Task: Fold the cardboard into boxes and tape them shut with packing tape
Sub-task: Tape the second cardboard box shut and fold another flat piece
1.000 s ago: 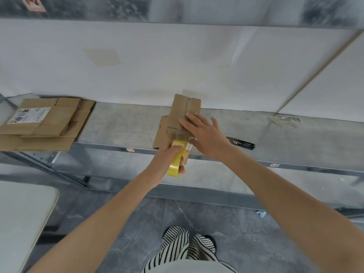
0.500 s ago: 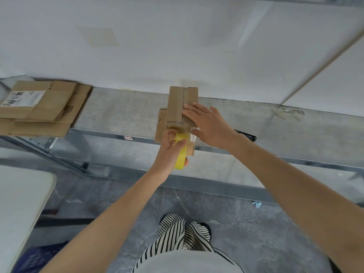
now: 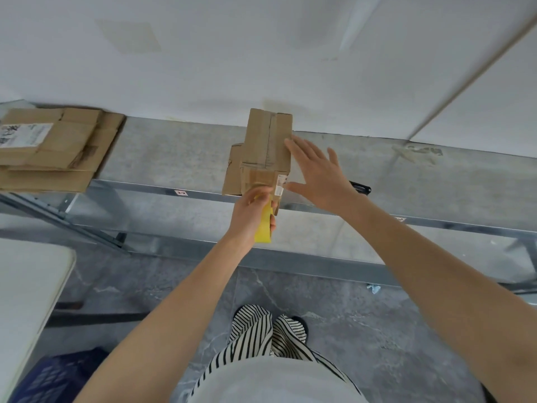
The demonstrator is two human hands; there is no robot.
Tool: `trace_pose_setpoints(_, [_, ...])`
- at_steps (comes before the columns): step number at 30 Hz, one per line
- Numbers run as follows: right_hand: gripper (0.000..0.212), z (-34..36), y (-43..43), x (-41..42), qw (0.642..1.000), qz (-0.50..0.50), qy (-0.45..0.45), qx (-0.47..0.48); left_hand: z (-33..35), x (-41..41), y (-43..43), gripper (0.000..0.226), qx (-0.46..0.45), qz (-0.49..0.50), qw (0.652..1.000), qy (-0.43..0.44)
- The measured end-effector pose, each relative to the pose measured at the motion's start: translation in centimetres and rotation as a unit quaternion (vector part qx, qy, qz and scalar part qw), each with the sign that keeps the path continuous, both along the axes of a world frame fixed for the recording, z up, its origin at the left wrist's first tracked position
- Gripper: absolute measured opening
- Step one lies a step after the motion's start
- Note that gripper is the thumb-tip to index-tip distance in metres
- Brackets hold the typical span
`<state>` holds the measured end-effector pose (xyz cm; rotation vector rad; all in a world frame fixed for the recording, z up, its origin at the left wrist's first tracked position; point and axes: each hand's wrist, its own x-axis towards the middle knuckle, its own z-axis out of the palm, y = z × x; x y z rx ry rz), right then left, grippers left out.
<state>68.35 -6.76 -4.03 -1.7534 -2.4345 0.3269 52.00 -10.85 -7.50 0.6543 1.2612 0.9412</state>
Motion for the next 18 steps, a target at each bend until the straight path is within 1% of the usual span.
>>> trace_pose_setpoints(1, [0.086,-0.3,-0.2,0.9,1.000,-0.016,0.001,-0.010,-0.1,0.1,0.0,0.013,0.000,0.001,1.000,0.000])
trace_pose_setpoints(3, [0.082,-1.0,-0.5,3.0,0.998,-0.057,-0.006,-0.032,-0.2,0.1,0.1,0.013,-0.002,0.003,1.000,-0.003])
trace_pose_setpoints(6, [0.063,-2.4,-1.3,5.7,0.988,-0.143,0.000,-0.058,-0.4,0.1,0.2,0.013,-0.003,0.006,1.000,-0.007])
trace_pose_setpoints(9, [0.050,-3.8,-1.8,7.5,0.972,-0.218,0.018,-0.088,-0.5,0.3,0.2,0.013,-0.004,0.017,1.000,-0.014])
trace_pose_setpoints(13, [0.029,-4.9,-2.0,8.1,0.969,-0.236,0.018,-0.072,-0.5,0.5,0.0,0.013,-0.007,0.027,0.999,-0.023])
trace_pose_setpoints(16, [0.024,-5.1,-1.8,7.9,0.967,-0.244,0.033,-0.069,-0.3,0.6,-0.1,0.012,-0.014,0.034,0.999,-0.023])
trace_pose_setpoints(18, [0.019,-4.8,-1.7,7.6,0.959,-0.261,0.077,-0.074,-0.3,0.6,-0.1,0.013,-0.018,0.038,0.999,-0.026])
